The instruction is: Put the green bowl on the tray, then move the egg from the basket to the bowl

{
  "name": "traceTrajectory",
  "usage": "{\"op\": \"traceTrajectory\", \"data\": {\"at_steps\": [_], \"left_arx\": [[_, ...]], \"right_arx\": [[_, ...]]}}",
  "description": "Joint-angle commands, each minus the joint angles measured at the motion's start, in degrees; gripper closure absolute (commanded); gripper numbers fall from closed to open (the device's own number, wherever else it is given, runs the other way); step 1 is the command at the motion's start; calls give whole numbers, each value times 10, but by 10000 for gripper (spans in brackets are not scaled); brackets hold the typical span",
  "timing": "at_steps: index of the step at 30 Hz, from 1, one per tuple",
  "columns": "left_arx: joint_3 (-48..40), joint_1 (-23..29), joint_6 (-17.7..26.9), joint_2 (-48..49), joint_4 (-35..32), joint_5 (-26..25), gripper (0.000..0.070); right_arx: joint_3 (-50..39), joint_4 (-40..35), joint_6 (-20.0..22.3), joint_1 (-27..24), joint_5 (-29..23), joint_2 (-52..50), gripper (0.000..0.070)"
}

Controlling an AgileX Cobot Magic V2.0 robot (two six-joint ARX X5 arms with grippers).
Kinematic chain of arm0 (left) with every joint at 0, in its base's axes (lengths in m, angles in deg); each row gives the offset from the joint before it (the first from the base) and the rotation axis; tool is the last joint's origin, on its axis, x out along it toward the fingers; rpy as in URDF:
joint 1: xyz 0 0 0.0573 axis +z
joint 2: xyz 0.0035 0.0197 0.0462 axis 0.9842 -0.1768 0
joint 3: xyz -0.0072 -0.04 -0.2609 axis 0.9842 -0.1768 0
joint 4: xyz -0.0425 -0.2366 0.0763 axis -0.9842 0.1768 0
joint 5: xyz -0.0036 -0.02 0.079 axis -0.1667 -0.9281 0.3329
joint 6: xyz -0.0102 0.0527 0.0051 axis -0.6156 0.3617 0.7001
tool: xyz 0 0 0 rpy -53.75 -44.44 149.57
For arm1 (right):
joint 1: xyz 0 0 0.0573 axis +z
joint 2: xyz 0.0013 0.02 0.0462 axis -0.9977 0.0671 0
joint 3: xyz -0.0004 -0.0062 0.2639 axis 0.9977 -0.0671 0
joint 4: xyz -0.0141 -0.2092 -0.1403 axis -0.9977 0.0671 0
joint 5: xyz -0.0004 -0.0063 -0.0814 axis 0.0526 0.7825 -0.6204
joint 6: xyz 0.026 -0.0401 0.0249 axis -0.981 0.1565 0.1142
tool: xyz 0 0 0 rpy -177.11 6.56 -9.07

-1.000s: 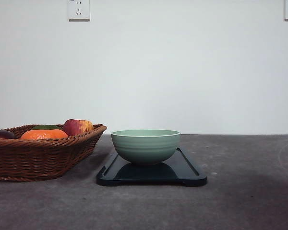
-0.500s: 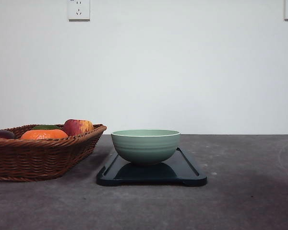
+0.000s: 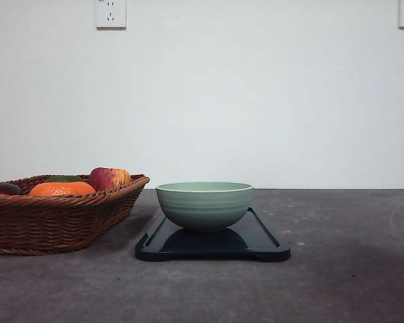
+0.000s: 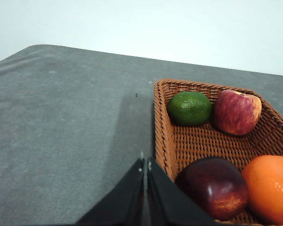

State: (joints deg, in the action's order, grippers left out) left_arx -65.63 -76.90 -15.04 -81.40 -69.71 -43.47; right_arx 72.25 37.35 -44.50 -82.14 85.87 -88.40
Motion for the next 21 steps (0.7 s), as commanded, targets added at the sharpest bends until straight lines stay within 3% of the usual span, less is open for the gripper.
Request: {"op": "traceTrajectory", "data": {"at_steps": [1,21], "left_arx": [[-10,1,10,0,-6,1,700],[-10,1,10,0,-6,1,700]], "right_arx": [[-2,-6,-9,-1,-2,0,685],[-2,-6,-9,-1,-2,0,684]]}}
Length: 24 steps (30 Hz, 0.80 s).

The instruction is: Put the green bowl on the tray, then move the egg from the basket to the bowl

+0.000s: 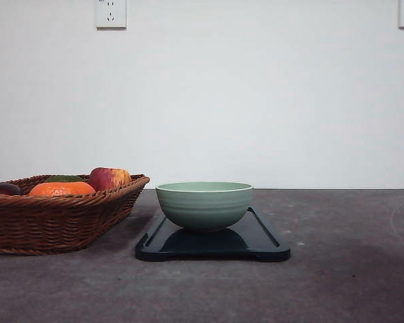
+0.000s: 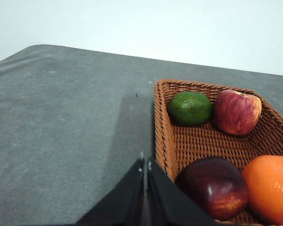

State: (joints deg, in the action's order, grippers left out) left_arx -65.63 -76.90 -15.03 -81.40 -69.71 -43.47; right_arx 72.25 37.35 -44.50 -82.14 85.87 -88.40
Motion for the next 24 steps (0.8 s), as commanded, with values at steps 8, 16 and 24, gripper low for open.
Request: {"op": "traceTrajectory", "data": {"at_steps": [8,16,24], "left_arx": [[-10,1,10,0,-6,1,700],[-10,1,10,0,-6,1,700],[-10,1,10,0,-6,1,700]], "right_arx": [[-2,-6,-9,-1,-2,0,685],[-2,-6,-9,-1,-2,0,685],[-2,-6,-9,-1,-2,0,685]]}}
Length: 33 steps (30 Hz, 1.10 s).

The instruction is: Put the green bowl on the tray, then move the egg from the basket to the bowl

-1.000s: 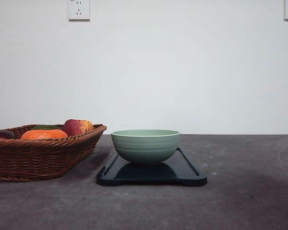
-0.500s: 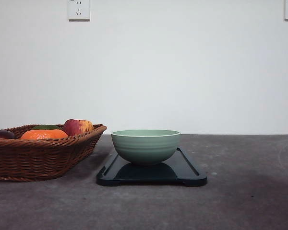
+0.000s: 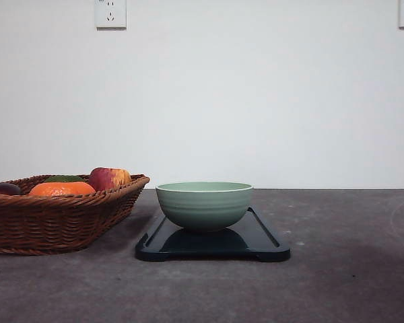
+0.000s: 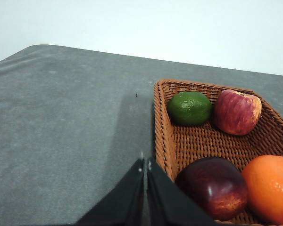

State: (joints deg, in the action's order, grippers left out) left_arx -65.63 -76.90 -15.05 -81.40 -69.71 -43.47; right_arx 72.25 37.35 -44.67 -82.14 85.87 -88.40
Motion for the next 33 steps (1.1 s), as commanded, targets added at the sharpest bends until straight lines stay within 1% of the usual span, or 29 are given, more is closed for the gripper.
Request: {"op": "traceTrajectory", "data": {"at_steps": [1,33], "left_arx": [[-10,1,10,0,-6,1,700],[-10,1,10,0,-6,1,700]], "right_arx": [[-2,-6,-7,-1,-2,0,685],[-2,-6,-8,-1,-2,0,685]]}}
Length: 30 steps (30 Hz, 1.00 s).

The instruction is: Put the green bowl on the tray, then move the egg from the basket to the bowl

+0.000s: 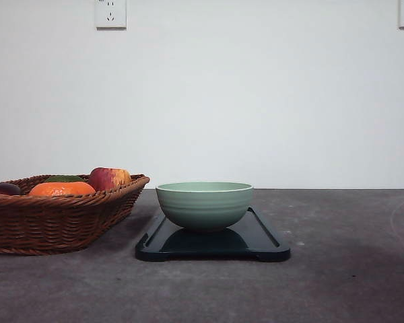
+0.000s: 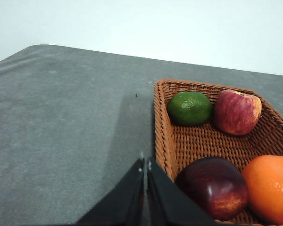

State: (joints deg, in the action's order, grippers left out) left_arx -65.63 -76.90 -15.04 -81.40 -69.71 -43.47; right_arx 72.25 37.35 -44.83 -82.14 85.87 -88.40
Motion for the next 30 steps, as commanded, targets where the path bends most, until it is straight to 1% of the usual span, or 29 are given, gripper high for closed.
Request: {"op": "traceTrajectory", "data": {"at_steps": [1,30], "left_arx": [[-10,1,10,0,-6,1,700],[-10,1,10,0,-6,1,700]], "right_arx": [[-2,-6,-6,-1,-2,0,685],[-2,-6,-6,-1,-2,0,685]]}}
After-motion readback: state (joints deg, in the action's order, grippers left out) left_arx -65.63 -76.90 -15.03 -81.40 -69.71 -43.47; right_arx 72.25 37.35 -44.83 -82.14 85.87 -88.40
